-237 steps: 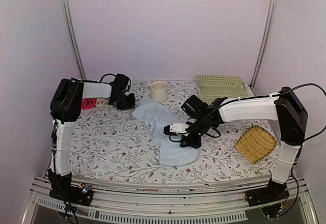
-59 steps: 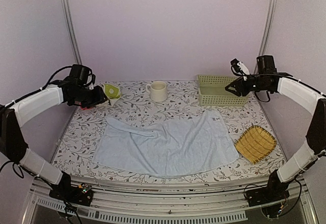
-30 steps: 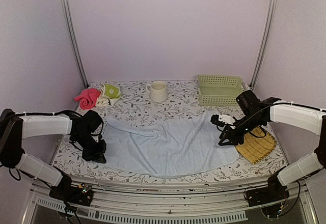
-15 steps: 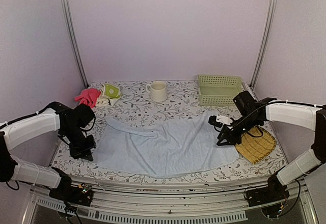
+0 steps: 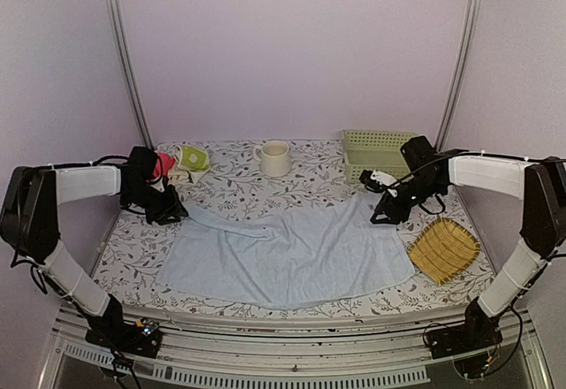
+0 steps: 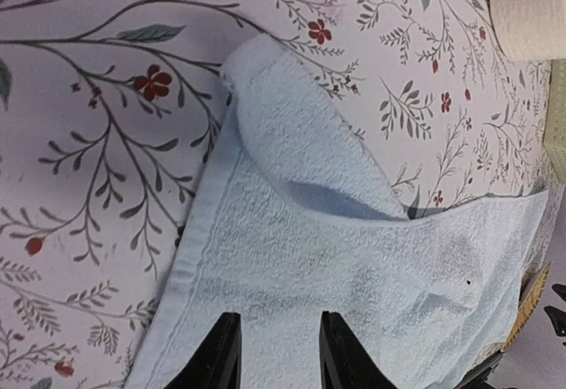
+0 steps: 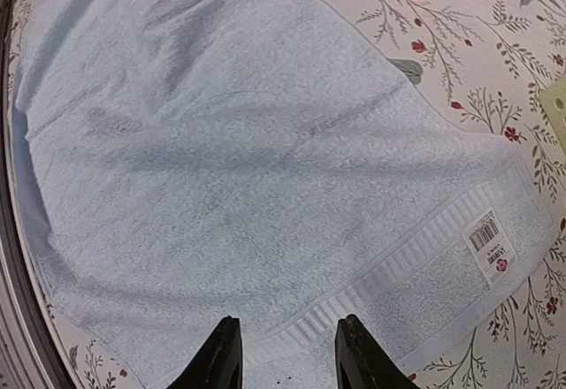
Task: Roll the towels
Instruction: Smooth out the towel at the center of the board.
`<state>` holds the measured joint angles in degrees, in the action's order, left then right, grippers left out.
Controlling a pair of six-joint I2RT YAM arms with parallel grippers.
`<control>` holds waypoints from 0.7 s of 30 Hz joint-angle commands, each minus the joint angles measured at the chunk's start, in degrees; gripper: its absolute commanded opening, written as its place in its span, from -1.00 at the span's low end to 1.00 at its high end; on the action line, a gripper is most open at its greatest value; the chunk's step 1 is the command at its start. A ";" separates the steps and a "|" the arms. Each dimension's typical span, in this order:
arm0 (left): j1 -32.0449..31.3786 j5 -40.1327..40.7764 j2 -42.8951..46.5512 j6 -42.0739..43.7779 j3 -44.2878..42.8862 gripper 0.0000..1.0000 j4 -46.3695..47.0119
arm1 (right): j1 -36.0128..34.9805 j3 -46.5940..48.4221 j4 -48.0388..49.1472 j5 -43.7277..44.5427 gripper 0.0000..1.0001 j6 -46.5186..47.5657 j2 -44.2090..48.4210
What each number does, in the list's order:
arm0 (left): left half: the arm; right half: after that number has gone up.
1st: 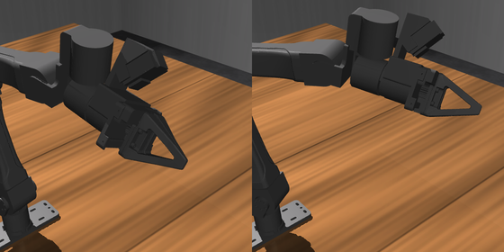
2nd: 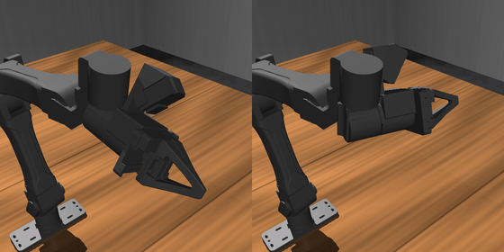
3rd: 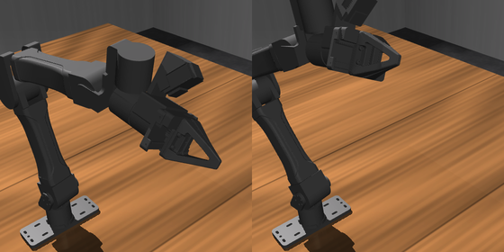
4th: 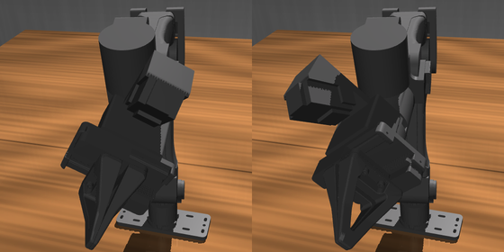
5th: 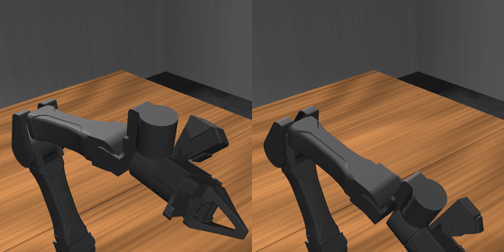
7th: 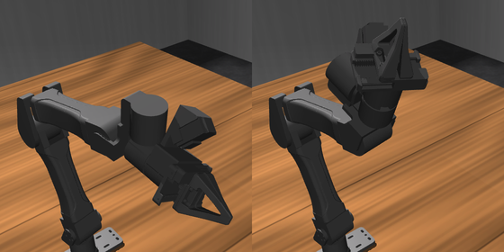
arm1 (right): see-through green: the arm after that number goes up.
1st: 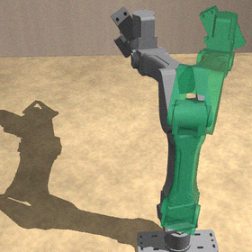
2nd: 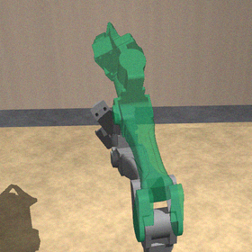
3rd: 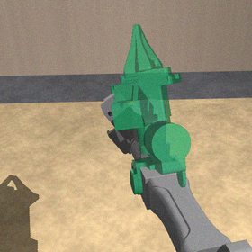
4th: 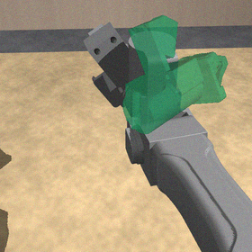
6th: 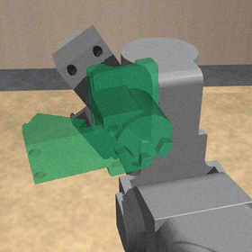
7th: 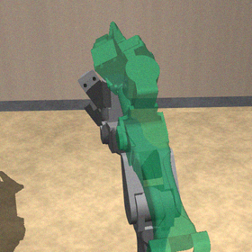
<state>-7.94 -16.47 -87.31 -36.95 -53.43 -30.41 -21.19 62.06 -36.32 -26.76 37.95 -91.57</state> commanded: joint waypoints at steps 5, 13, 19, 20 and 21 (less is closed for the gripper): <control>0.11 -5.22 -11.42 5.65 -5.61 -0.76 14.92 | 3.88 8.81 4.06 6.03 -0.21 -6.62 -10.28; 0.29 -5.28 -16.70 5.40 -6.49 -0.87 16.93 | 3.88 18.38 3.47 8.98 -0.22 -9.70 -21.64; 0.35 -2.09 -10.00 4.64 0.01 -0.72 18.30 | 4.58 19.65 3.79 13.65 -0.23 -10.91 -26.98; 0.35 -1.42 -9.00 4.59 0.72 -0.71 18.02 | 4.95 19.75 3.94 14.51 -0.23 -11.40 -27.85; 0.37 -0.96 -7.92 4.72 1.26 -0.69 17.57 | 5.22 19.70 3.92 15.45 -0.23 -11.67 -28.73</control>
<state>-7.94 -19.75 -100.12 -32.60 -54.52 -13.63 -17.02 80.62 -32.75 -15.94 28.36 -116.81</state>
